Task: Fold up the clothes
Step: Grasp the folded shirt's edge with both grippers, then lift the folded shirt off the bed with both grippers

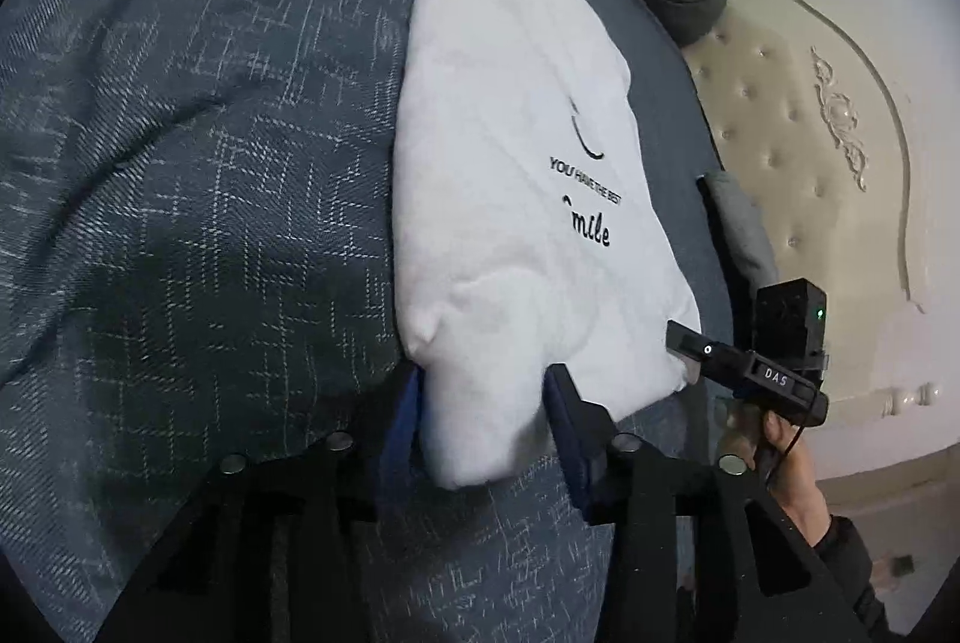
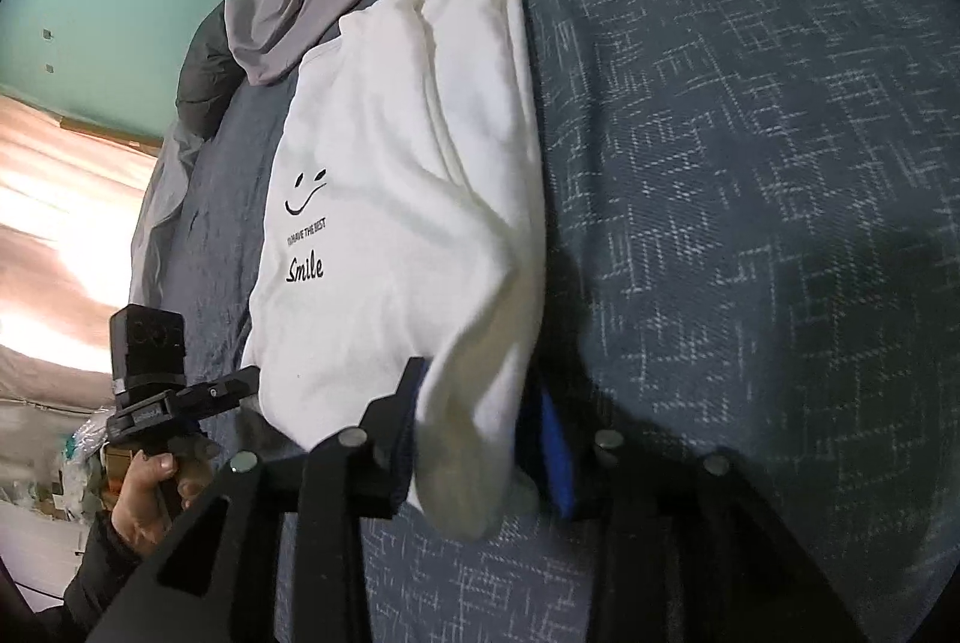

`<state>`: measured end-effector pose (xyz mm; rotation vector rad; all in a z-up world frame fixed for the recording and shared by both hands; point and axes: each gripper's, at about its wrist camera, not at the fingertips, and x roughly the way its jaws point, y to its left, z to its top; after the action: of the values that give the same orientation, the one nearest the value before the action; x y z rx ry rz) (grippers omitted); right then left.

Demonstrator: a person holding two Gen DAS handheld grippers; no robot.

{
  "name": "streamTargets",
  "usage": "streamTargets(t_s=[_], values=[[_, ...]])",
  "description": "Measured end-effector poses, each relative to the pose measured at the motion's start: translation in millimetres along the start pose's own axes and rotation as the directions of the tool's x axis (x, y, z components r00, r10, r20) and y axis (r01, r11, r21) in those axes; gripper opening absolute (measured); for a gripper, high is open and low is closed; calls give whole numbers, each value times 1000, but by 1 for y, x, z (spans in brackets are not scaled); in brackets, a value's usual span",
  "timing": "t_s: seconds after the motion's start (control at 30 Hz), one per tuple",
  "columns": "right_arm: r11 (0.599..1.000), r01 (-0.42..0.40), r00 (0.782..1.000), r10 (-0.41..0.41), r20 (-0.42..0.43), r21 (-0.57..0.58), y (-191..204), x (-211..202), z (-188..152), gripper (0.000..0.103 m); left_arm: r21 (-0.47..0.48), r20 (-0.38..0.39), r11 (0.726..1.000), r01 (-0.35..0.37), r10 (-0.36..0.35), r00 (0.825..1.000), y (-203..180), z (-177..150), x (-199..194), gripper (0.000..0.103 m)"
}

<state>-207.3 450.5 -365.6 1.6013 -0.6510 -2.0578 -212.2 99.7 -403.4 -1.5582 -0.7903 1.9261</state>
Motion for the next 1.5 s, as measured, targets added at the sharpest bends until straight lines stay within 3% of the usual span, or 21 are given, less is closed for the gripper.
streamTargets(t_s=[0.13,0.2,0.23,0.37,0.47,0.63,0.8,1.07,1.5], values=[[1000,-12,1000,12,2,-10,4,2,0,36,-14,10,1000,18,-18,1000,-2,3,7,51],[999,-25,1000,25,-6,-29,7,2,-1,21,-11,13,1000,20,-20,1000,-1,1,3,51],[999,-31,999,30,-14,-38,8,2,-2,20,-10,15,1000,23,-23,1000,-2,-1,1,49],[999,-35,999,35,-11,-21,4,4,-2,21,25,12,1000,19,-19,1000,-5,-6,-8,45],[998,-53,999,53,-10,17,-2,8,-2,22,-9,4,999,35,-35,999,-2,-2,-1,51],[998,-60,998,60,-1,-20,3,1,-4,19,-13,15,997,70,-70,997,-2,0,6,54],[995,-78,996,81,44,-64,19,-22,-2,11,33,40,999,33,-34,999,-13,1,4,37],[986,-102,986,117,115,-134,46,-64,4,10,120,112,992,37,-51,992,-74,9,-37,31],[964,-95,944,166,285,-247,123,-242,38,10,309,215,946,95,-167,962,-238,27,-133,30]])
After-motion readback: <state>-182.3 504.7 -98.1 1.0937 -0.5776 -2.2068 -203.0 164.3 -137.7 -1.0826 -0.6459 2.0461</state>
